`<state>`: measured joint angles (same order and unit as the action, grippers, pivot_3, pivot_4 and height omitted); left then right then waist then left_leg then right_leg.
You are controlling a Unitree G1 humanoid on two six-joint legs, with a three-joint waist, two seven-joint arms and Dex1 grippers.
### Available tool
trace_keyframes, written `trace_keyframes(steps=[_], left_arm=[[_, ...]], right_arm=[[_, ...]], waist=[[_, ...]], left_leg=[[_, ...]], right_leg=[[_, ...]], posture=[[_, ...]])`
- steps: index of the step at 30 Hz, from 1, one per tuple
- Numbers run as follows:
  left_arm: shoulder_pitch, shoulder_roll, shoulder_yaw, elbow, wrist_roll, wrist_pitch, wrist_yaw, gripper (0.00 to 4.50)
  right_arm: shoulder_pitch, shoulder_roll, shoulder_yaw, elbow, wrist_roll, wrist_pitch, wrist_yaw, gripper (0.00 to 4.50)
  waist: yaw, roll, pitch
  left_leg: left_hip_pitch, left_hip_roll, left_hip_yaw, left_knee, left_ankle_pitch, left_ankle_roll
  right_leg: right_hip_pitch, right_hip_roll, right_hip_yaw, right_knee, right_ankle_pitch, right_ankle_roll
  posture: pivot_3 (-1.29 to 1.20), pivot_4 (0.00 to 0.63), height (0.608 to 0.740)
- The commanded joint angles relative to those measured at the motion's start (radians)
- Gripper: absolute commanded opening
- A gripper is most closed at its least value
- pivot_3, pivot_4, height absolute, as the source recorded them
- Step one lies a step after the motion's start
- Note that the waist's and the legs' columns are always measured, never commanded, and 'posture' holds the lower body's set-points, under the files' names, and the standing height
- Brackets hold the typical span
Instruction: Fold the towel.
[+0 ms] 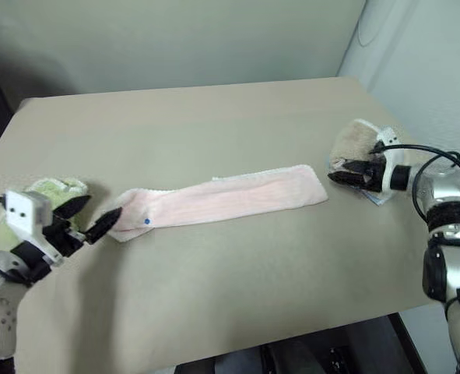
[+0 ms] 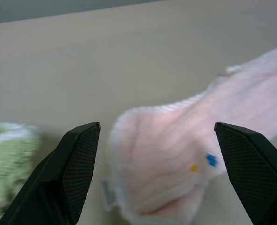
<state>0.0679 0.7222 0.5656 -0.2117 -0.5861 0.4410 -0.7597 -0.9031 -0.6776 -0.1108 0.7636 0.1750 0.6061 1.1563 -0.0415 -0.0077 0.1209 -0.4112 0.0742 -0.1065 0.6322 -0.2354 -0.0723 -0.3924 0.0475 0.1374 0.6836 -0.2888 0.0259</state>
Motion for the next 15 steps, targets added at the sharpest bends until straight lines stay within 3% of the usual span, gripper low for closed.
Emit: trace_keyframes(steps=[1,7,15], left_arm=[[-0.017,-0.017,-0.035,-0.049,-0.002,-0.016,0.01,4.23],[-0.071,-0.053,-0.124,-0.059,-0.008,-0.009,0.016,4.23],[-0.101,-0.091,-0.204,-0.101,-0.02,0.0,0.028,4.23]], right_arm=[[0.122,0.012,-0.104,-0.329,0.162,0.326,-0.072,4.01],[0.272,0.119,-0.283,-0.583,0.309,0.658,-0.294,4.01],[0.264,0.302,-0.469,-0.627,0.348,0.867,-0.562,4.01]], waist=[[0.002,0.0,0.0],[0.0,0.0,0.0],[-0.001,-0.001,0.0]], left_leg=[[0.001,0.0,0.0,0.0,0.0,0.0],[0.01,-0.002,0.0,0.0,-0.001,0.002],[0.012,-0.004,-0.001,0.001,-0.006,0.01]], right_leg=[[0.002,0.0,0.0,0.0,0.0,0.0],[0.01,0.0,0.002,-0.002,0.0,0.002],[0.01,0.0,0.002,-0.001,0.0,0.003]], posture=[[0.0,0.15,0.74],[0.0,0.15,0.74],[0.0,0.15,0.74]])
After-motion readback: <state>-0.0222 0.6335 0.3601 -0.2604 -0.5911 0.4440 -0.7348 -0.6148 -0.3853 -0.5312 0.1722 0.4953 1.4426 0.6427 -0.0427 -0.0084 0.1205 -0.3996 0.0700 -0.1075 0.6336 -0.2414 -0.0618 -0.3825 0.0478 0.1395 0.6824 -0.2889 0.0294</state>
